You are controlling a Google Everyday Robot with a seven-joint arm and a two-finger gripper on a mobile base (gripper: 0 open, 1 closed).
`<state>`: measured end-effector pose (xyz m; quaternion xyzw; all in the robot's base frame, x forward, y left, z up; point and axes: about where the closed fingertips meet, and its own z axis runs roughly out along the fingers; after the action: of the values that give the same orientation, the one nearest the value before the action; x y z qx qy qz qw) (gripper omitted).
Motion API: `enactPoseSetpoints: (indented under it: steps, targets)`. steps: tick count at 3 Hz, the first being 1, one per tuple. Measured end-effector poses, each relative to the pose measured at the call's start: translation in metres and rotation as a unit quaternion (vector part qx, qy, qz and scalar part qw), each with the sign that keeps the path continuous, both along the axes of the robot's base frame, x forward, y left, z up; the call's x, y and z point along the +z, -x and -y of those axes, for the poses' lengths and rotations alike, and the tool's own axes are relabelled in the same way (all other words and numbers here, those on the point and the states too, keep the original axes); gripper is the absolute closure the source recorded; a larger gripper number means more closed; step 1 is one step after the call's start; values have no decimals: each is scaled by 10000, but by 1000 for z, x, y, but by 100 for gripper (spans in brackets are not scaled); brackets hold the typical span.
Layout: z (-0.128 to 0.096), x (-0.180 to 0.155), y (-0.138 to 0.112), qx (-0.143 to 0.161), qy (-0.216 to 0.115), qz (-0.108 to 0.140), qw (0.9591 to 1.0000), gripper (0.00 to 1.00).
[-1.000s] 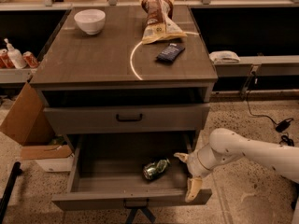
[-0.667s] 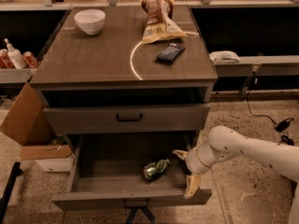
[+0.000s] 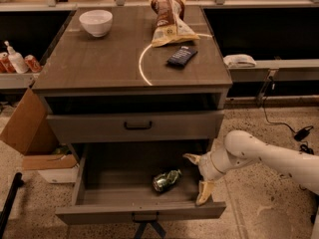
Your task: Pick green can from middle drawer and place on counter
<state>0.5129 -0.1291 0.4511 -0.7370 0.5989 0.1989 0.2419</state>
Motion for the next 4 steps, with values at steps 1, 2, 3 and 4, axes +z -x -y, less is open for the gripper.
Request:
enactPoseSetpoints:
  steps: [1,2,3,4]
  targets:
    - [-1,13,-3,92,-7,133,9999,0]
    - [-6,16,-6,201,-9,149,9997,0]
    - [-19,12,-15,344,19,234,9991,0]
    - [-29,13,-20,385,9,302,9988,0]
